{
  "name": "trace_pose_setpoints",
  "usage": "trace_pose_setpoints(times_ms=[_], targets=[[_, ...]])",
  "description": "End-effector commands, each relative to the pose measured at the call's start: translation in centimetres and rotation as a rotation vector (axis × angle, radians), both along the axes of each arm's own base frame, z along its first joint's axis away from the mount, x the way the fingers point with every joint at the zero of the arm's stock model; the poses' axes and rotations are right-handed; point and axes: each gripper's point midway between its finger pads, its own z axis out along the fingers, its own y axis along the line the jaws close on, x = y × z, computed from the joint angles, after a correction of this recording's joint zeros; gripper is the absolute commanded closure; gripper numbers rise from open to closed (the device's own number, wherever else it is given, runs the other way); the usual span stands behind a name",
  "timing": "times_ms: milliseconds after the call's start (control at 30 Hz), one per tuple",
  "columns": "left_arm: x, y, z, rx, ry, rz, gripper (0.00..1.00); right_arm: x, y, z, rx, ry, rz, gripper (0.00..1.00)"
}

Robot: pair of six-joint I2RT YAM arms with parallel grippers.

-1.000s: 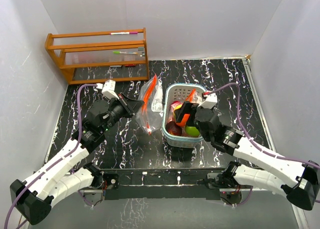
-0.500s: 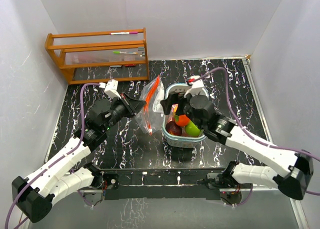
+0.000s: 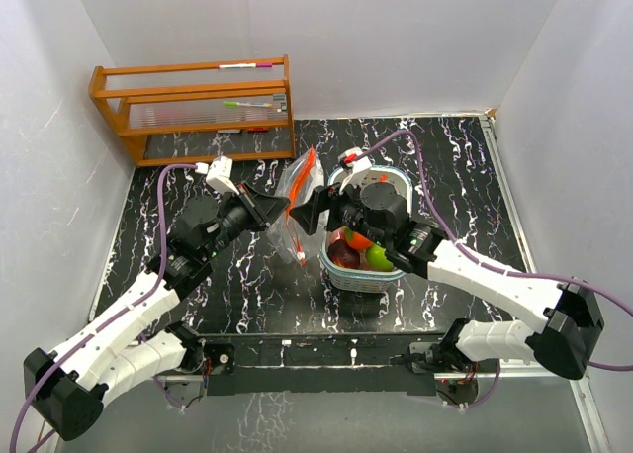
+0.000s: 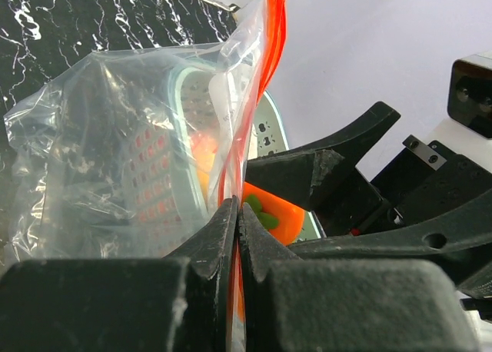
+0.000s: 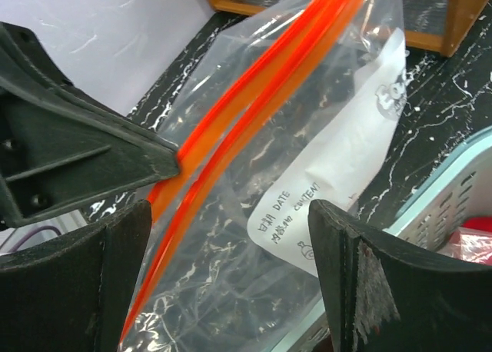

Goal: Place the food in the zip-top bag and seal the zipper
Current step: Open the zipper of the food storage bag.

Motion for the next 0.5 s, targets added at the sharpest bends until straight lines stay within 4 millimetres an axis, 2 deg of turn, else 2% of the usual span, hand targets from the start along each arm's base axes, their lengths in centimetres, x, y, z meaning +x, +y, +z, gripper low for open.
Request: trace_pose_setpoints(times_ms=[0, 267, 467], targets=[[-0.1, -0.5, 0.7, -0.033, -0.028, -0.021, 1.00, -0.7, 0.7, 4.6, 0.111, -0.078, 0.049, 0.16], [-0.2, -0.4, 1.6, -0.042, -0.043, -0.020, 1.00, 0.3, 1.9, 2.2, 0.061, -0.011, 0.040, 0.30], [-0.2, -0.2, 2.3, -0.040, -0.061, -0.013, 1.00, 0.7, 2.0, 0.7, 0.016, 0.024, 0.013, 0.36]])
